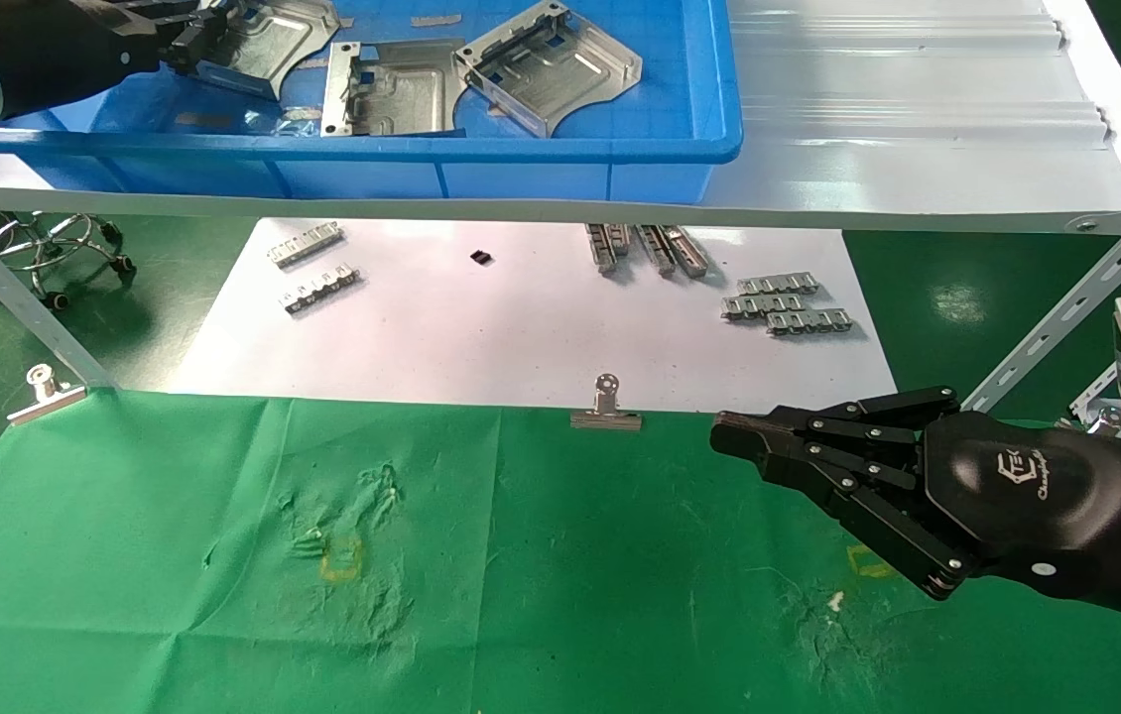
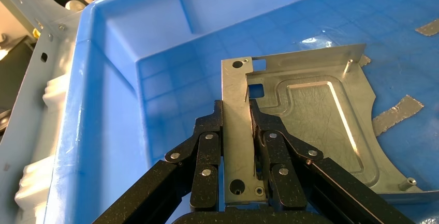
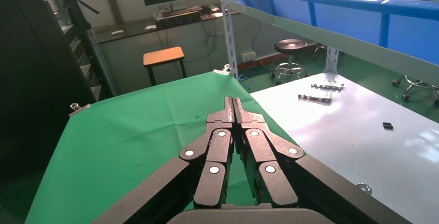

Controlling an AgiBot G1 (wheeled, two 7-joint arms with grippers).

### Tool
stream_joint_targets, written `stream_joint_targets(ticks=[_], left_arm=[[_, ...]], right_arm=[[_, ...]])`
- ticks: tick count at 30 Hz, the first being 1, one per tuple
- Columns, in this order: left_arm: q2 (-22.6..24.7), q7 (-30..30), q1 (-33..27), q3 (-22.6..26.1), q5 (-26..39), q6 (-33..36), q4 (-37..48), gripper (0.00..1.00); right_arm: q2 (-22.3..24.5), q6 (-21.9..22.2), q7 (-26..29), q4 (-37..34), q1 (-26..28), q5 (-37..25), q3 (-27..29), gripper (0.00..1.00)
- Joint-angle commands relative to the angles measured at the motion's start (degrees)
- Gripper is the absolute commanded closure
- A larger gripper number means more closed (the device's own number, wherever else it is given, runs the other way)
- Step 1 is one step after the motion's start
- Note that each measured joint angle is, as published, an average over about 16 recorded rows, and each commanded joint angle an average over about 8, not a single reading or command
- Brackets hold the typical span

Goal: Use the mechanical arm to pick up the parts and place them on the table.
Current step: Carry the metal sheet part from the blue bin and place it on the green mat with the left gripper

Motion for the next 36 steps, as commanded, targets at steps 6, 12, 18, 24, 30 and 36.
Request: stream_joint_targets(ticks=[6, 12, 18, 24, 30, 36], left_arm=[[-0.61, -0.01, -0.94, -0.96, -1.38, 0.48, -0.46, 1.00], [-2.29, 0.42, -2.23, -2.29, -3.35, 5.89, -1.75, 1.00], [-5.76, 2.98, -2.59, -2.99, -4.66, 18.88, -3.96, 1.00], [-10.17, 7.34, -1.73, -3.54, -6.13, 36.13, -6.30, 1.00], [-13.85, 13.20, 0.39, -3.21, -6.91, 49.77, -8.98, 1.00], [-17.02, 17.36, 5.34, -0.82, -9.26, 52.68, -16.49, 1.00]], right_arm=[[0.00, 0.00, 0.00, 0.00, 0.00, 0.00, 0.00, 1.00], [0.00, 0.00, 0.00, 0.00, 0.00, 0.00, 0.00, 1.00], [0.00, 0.00, 0.00, 0.00, 0.00, 0.00, 0.00, 1.00], [0.00, 0.00, 0.00, 0.00, 0.00, 0.00, 0.00, 1.00], [0.00, 0.00, 0.00, 0.00, 0.00, 0.00, 0.00, 1.00], [0.00, 0.00, 0.00, 0.00, 0.00, 0.00, 0.00, 1.00]])
